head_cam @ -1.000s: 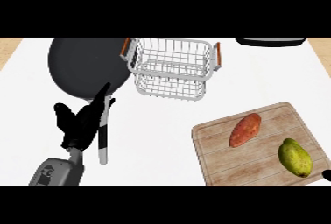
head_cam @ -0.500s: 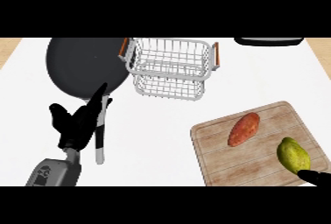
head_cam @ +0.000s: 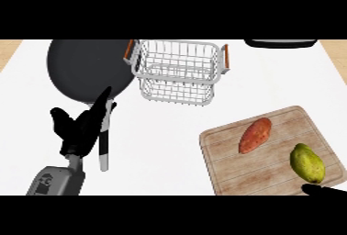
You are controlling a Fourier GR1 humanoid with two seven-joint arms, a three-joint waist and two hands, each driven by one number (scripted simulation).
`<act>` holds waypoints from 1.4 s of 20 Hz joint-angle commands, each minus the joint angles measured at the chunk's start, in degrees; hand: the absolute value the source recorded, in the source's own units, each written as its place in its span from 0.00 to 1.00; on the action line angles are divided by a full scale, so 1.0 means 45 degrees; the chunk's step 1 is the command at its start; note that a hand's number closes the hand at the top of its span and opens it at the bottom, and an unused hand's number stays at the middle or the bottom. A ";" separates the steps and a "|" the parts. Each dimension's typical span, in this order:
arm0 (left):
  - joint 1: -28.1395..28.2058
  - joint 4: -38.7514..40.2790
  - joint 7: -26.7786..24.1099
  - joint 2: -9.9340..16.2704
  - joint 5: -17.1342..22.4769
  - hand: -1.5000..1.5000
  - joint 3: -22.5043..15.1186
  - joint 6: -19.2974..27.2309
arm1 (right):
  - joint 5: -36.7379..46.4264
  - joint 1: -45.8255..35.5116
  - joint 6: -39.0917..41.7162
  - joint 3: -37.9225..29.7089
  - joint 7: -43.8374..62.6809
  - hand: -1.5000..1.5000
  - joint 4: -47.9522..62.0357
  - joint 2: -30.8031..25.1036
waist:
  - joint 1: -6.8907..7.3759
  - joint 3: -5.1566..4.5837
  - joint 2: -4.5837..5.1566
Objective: Pick the pear from the cutting board and place it in the tiered basket
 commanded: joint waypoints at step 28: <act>0.0585 -0.0434 -0.0130 -0.0617 -0.0665 0.50 0.0425 -0.0680 | 0.2009 -0.1057 0.0160 0.0297 -0.2774 0.00 0.4603 0.4336 | 0.0004 0.0015 -0.0004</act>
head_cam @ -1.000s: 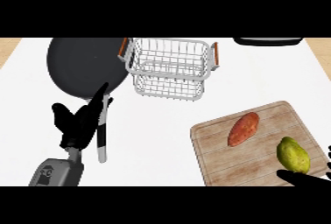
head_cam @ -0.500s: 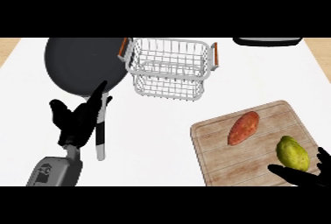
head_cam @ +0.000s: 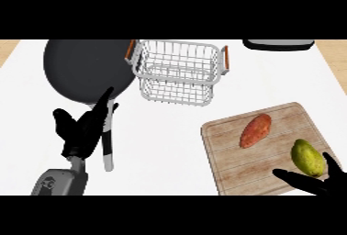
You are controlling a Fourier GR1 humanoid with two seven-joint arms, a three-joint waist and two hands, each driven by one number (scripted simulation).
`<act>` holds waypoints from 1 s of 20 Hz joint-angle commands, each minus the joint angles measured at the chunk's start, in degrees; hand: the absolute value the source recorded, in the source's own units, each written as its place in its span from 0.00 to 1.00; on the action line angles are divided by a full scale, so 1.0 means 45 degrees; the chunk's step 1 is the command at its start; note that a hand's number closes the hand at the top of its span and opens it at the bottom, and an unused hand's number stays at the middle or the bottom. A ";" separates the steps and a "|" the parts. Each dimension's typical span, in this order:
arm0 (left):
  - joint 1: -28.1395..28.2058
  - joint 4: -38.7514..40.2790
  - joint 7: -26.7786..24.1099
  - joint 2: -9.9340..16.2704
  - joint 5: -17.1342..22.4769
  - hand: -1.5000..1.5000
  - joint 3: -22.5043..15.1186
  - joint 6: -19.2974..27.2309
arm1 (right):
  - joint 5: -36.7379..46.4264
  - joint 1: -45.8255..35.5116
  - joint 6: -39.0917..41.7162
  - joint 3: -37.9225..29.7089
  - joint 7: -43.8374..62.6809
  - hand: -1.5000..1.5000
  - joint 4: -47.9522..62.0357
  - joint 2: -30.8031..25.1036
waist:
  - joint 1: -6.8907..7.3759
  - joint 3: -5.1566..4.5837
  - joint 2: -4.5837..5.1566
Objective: Pick the pear from the cutting board and place it in the tiered basket
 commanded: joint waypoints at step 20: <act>-0.0402 0.0621 -0.0339 0.0150 -0.0018 0.50 0.0237 -0.0692 | 0.5740 -0.1184 0.0692 0.3562 -0.1584 1.00 0.1131 -0.0609 | 0.0549 0.0179 0.0241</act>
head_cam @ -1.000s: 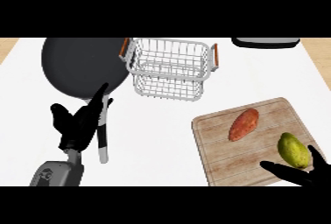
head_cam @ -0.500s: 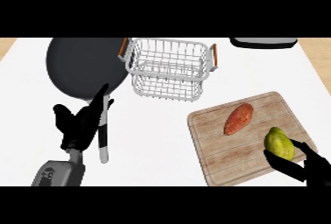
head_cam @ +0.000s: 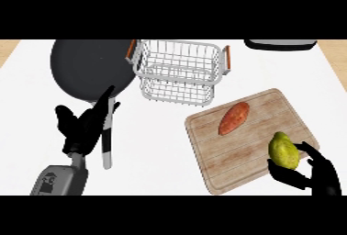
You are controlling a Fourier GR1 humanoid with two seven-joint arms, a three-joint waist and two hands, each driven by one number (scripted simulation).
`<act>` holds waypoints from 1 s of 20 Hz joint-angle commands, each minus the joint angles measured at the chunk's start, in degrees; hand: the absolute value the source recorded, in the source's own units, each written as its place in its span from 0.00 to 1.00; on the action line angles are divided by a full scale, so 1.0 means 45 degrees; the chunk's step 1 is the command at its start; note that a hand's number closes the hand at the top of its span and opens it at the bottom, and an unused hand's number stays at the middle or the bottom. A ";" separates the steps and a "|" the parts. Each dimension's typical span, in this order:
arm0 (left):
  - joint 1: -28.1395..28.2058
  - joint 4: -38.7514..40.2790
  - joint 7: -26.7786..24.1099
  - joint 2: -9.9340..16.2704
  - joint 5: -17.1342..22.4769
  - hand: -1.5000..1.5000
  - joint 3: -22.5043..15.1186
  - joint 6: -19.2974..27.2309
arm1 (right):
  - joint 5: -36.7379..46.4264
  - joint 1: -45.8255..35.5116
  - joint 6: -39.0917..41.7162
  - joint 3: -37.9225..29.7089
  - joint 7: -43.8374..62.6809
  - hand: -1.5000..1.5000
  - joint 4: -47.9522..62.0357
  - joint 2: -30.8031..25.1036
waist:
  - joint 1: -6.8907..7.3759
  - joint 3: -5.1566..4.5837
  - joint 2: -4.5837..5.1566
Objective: Pick the pear from the cutting board and place it in the tiered basket
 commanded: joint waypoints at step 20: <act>-0.0177 -0.0226 0.0287 0.0079 0.0043 0.50 0.0322 0.0086 | 1.3906 -0.2520 0.7844 0.8239 0.6217 1.00 -1.0179 0.2812 | -0.0170 0.0196 -0.0034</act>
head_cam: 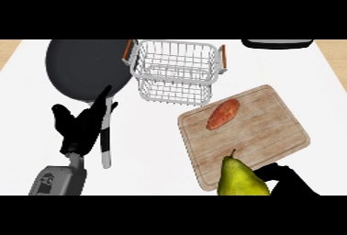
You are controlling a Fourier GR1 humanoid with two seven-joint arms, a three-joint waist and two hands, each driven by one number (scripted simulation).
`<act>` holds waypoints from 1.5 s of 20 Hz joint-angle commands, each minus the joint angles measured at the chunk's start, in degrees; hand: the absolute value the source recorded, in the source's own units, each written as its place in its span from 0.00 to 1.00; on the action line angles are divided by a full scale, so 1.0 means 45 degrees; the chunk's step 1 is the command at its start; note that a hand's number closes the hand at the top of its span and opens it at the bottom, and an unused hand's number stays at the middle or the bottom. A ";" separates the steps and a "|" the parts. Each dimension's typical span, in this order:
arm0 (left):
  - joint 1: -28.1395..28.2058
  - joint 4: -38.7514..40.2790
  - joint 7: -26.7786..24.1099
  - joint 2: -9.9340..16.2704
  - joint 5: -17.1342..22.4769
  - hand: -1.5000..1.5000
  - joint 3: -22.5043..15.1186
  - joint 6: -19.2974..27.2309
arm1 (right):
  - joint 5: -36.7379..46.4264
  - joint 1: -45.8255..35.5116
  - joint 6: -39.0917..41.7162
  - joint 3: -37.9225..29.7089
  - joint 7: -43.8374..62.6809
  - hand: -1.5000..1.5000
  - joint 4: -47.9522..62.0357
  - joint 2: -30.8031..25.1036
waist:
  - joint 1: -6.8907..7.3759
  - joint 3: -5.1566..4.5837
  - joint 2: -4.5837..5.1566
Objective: Pick the pear from the cutting board and place it in the tiered basket
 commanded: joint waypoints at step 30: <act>-0.0610 0.0244 0.0004 -0.0567 -0.0208 0.50 -0.0467 -0.0123 | -0.2962 -1.4742 0.3224 -0.7990 0.1443 1.00 0.9697 0.2116 | 0.0733 0.0052 0.0209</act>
